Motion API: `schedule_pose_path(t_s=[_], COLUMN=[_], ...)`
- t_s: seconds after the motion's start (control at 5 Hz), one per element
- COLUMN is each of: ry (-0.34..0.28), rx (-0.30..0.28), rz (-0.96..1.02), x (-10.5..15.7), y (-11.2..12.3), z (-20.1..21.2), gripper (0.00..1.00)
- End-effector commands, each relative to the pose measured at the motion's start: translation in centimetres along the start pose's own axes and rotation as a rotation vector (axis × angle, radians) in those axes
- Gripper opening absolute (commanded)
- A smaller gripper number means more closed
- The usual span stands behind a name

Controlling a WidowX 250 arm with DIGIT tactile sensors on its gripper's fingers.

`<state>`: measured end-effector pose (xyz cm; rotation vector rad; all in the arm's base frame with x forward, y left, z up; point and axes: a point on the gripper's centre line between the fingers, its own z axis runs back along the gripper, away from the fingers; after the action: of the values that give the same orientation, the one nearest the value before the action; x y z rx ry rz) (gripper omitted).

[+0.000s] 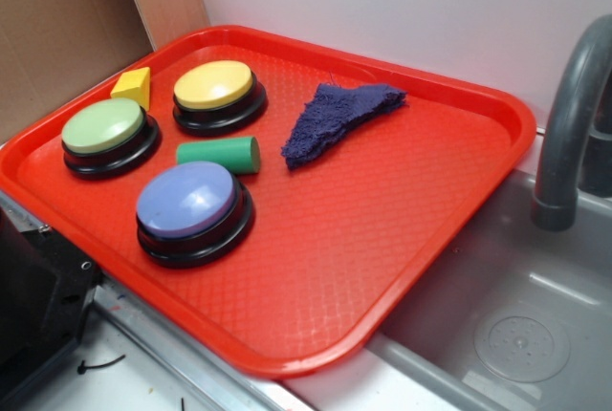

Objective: Push the purple button.

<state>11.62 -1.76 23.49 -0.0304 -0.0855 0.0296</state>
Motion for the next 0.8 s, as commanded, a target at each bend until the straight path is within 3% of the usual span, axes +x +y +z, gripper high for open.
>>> schedule_pose_path(t_s=[0.0, 0.4, 0.6], ry=[0.000, -0.050, -0.075], rx=[0.000, -0.031, -0.030], rz=[0.000, 0.090, 0.220], x=[0.0, 4.0, 4.7], y=[0.0, 1.4, 1.5], z=[0.0, -7.4, -10.9], gripper=[1.00, 1.00, 1.00])
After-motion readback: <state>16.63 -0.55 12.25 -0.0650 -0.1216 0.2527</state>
